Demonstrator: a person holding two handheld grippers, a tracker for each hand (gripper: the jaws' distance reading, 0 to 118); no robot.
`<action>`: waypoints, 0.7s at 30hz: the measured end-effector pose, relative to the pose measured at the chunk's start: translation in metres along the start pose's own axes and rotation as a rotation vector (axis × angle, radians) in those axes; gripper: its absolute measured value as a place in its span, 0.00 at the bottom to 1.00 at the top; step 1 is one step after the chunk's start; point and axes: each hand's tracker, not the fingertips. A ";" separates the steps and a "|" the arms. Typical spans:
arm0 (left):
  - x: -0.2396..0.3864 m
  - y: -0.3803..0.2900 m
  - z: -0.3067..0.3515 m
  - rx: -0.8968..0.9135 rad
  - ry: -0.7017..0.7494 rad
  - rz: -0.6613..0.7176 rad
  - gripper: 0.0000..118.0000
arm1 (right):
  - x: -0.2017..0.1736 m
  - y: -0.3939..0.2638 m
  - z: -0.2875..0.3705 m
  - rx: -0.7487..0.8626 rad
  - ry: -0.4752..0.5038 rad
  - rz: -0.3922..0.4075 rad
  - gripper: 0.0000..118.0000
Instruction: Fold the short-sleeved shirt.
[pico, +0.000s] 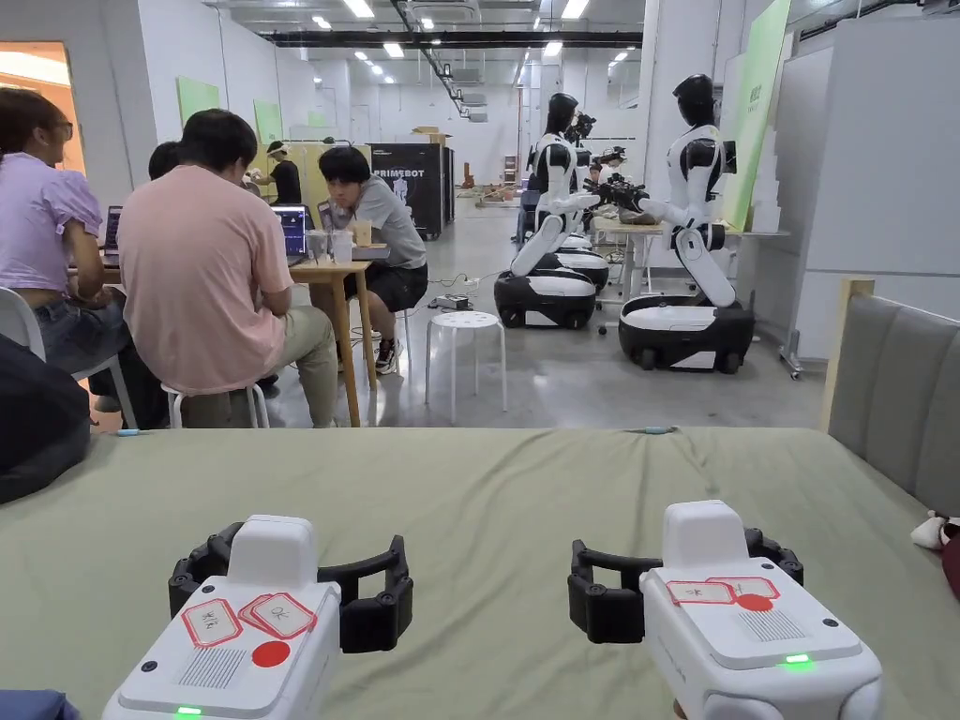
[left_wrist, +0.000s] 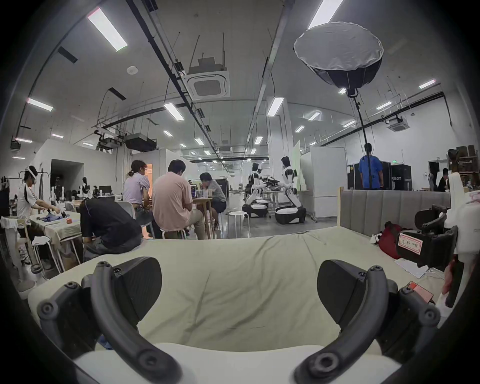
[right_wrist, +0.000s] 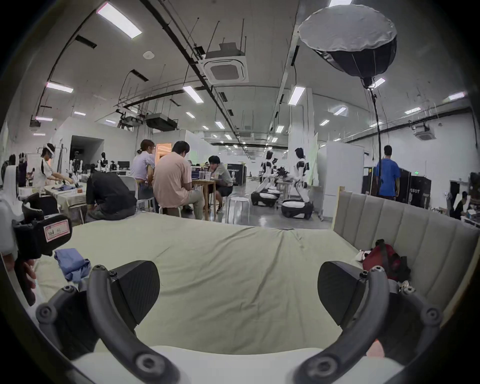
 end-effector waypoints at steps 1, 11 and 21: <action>0.000 -0.001 0.000 -0.001 0.003 0.002 1.00 | -0.002 0.001 0.001 0.001 -0.014 0.006 1.00; -0.001 0.000 0.002 -0.005 0.003 0.008 1.00 | 0.001 0.005 0.007 0.001 -0.188 -0.069 1.00; 0.002 0.000 0.001 -0.010 0.001 0.010 1.00 | -0.008 0.009 0.013 -0.011 -0.253 -0.019 1.00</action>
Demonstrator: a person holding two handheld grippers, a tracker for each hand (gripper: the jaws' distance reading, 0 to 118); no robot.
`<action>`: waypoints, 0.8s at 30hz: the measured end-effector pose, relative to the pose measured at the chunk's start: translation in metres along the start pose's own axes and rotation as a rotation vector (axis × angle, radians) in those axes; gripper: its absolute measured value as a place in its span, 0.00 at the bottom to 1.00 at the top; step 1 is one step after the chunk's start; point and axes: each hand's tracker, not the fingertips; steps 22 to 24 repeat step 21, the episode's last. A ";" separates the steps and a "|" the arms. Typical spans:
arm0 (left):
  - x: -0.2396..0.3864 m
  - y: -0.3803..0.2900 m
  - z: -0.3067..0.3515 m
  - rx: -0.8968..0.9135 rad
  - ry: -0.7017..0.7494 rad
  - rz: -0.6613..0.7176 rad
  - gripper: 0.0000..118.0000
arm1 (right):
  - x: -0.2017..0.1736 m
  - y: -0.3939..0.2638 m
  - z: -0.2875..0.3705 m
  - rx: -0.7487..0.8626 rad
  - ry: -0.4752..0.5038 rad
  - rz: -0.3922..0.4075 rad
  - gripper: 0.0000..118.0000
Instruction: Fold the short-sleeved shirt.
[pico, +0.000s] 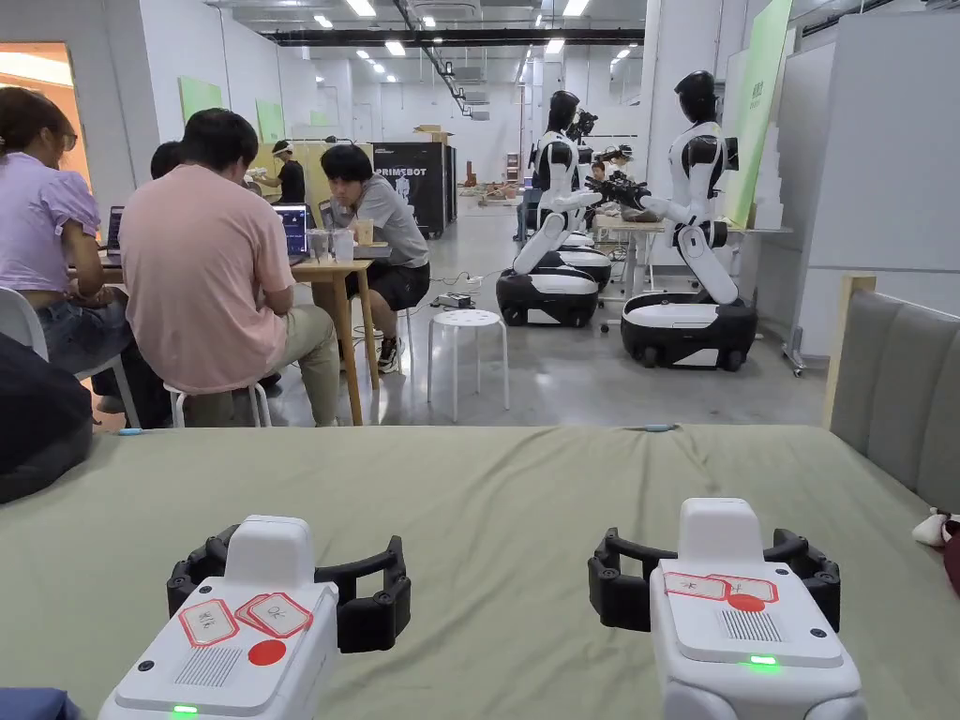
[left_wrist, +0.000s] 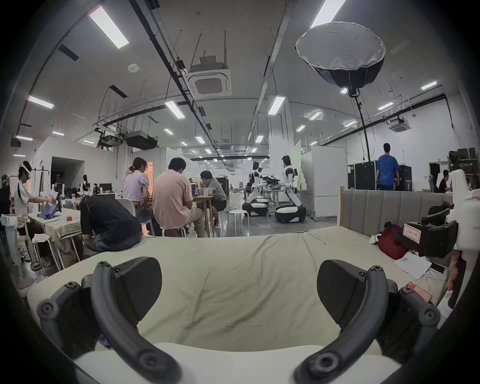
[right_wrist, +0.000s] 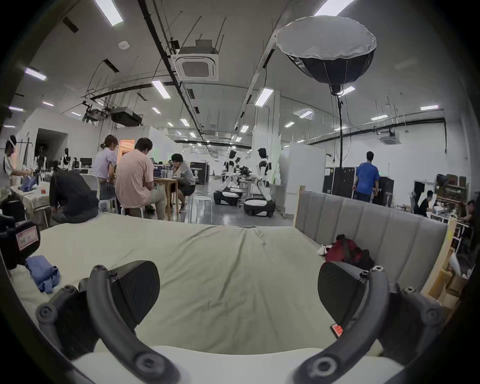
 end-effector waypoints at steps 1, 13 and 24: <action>0.001 0.000 0.000 -0.001 0.000 -0.001 1.00 | 0.000 0.000 0.000 0.002 -0.004 -0.004 1.00; 0.001 0.002 0.000 0.006 0.008 -0.005 1.00 | 0.009 0.001 -0.008 -0.031 0.044 -0.062 1.00; 0.003 0.001 -0.001 0.004 0.007 -0.003 1.00 | 0.010 -0.001 -0.011 -0.049 0.041 -0.073 1.00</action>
